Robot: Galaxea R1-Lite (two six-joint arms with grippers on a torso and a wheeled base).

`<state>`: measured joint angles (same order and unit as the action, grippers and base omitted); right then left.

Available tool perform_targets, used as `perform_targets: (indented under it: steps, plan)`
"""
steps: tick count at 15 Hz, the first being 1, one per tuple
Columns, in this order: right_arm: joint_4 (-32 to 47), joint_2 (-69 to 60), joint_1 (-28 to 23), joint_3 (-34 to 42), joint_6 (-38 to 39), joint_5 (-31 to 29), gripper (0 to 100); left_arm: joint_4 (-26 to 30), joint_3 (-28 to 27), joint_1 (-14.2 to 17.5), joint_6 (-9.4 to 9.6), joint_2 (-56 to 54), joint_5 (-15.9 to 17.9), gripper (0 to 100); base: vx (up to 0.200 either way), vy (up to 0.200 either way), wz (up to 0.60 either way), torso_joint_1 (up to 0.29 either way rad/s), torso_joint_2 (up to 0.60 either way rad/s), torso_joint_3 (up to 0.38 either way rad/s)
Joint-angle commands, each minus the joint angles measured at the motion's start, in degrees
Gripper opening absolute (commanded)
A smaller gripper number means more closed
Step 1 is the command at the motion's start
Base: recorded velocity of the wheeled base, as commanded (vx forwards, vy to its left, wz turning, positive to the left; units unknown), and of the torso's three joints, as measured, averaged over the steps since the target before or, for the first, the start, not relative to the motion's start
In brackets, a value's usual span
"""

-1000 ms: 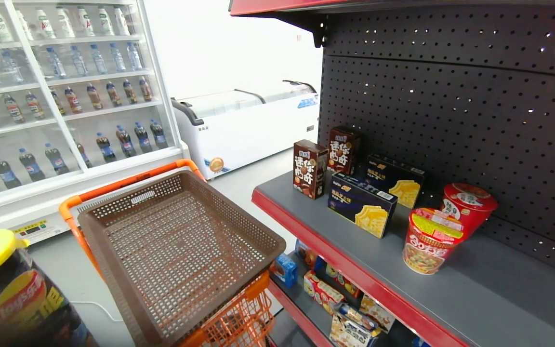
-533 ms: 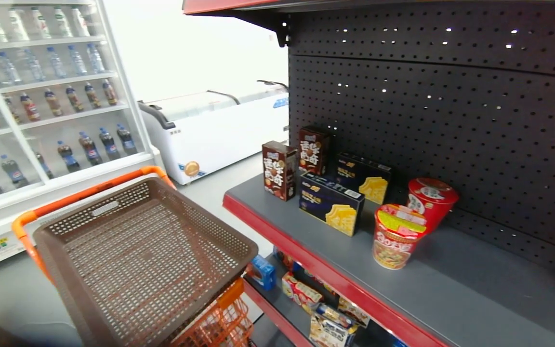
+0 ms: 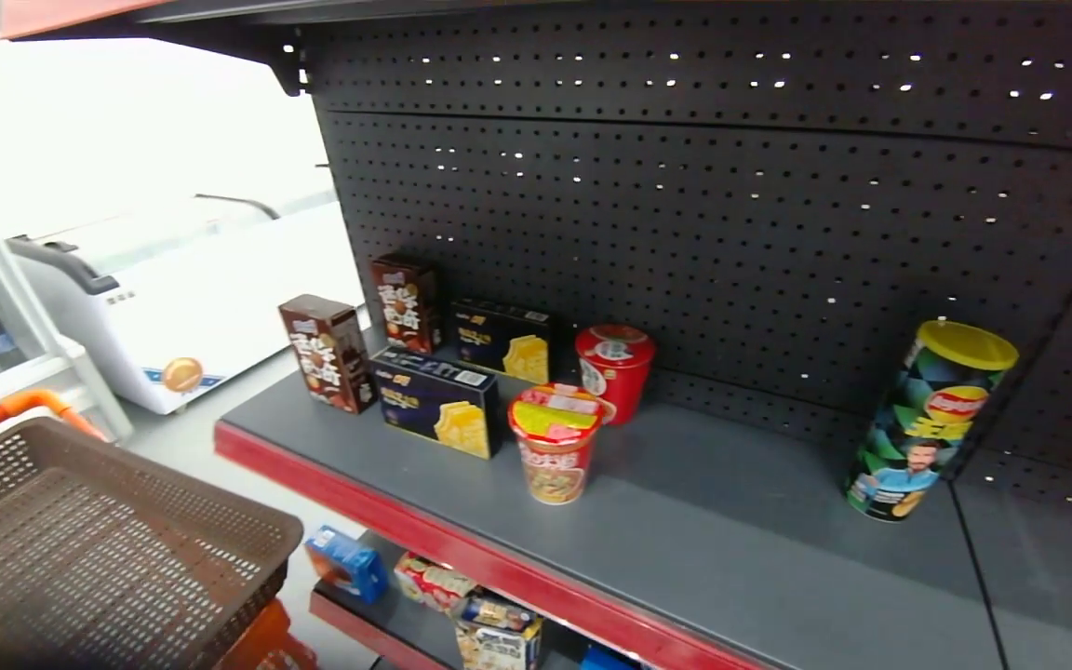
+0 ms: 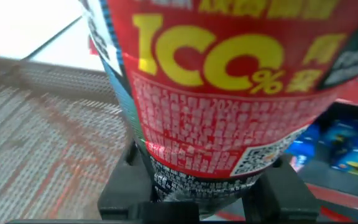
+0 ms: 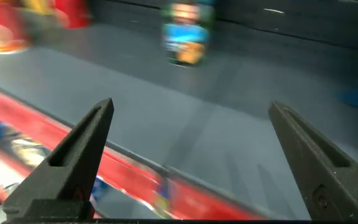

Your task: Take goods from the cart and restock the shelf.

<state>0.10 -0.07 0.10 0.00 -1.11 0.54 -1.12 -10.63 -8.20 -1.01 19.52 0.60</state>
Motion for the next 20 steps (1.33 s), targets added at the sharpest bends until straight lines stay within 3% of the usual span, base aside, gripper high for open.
perform_targets:
  steps: [1, 8, 20]
  plan:
    - [-0.01, 0.07, -0.01, 0.0, -0.03, -0.01, 100, -0.02, 0.08, -0.06, -0.04, -0.36, -0.51, 0, 0.0, 0.0, -0.6, 0.002, 0.0, 0.002]
    - [-0.1, 0.07, -0.01, 0.0, -0.03, 0.08, 100, 0.24, 0.52, -0.06, -0.13, -1.06, -0.69, 0, 0.0, 0.0, -0.6, 0.0, 0.0, 0.001]
    - [-0.1, 0.07, -0.01, 0.0, -0.03, 0.08, 100, 0.33, 0.52, 0.03, -0.13, -3.52, -3.15, 0, 0.0, 0.0, 0.0, 0.0, 0.0, 0.0]
